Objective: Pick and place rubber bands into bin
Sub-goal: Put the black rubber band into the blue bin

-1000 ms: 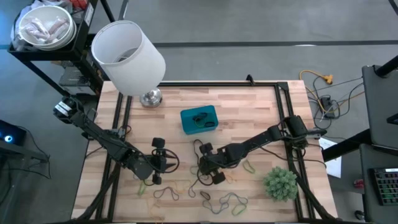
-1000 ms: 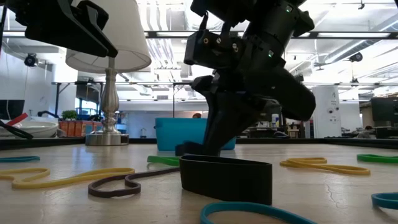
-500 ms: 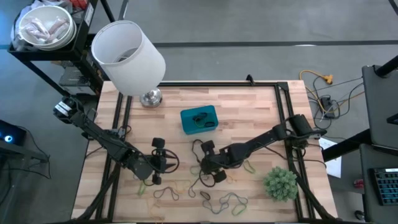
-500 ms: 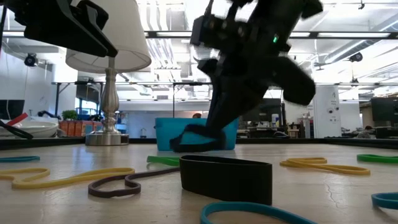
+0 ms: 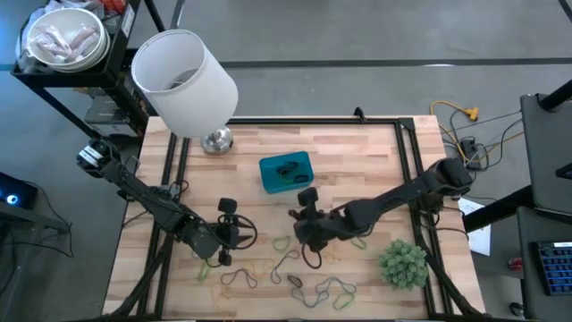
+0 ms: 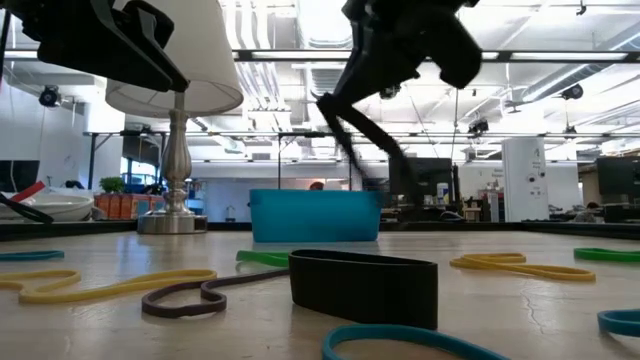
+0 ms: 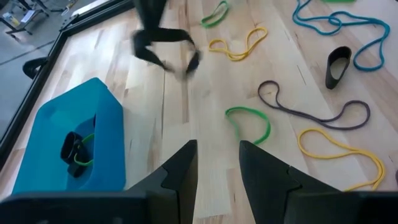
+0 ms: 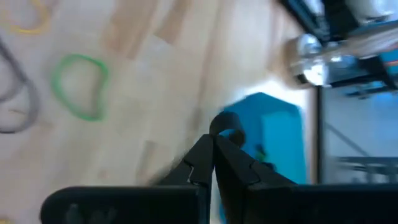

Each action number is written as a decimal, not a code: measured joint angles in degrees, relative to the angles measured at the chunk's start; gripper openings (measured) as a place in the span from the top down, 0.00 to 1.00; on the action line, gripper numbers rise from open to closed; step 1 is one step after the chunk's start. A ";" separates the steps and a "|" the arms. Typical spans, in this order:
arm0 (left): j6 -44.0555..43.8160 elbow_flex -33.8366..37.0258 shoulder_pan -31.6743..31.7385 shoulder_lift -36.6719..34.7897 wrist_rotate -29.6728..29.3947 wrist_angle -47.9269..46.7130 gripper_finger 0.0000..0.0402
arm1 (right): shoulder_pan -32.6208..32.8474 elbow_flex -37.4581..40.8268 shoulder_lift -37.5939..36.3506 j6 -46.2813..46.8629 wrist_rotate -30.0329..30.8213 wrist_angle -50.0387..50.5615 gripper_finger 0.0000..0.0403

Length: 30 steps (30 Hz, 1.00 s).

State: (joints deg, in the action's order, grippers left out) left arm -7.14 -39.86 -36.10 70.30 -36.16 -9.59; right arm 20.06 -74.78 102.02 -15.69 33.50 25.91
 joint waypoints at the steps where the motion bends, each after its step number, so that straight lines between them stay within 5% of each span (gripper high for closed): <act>1: 0.02 0.00 0.00 0.00 0.00 0.03 0.74 | -0.25 0.00 -0.23 -0.89 1.05 0.06 0.98; 11: 0.02 0.00 0.00 0.00 -0.02 0.01 0.74 | -6.11 -0.63 -0.38 -8.87 8.58 -2.08 0.98; 30: 0.07 0.00 0.00 0.00 -0.04 0.01 0.74 | -18.59 -3.58 -0.38 -14.23 6.48 -2.80 0.98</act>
State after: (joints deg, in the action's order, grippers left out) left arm -7.07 -39.86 -36.10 70.30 -36.21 -9.58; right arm 1.47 -78.37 101.65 -29.91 39.98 23.11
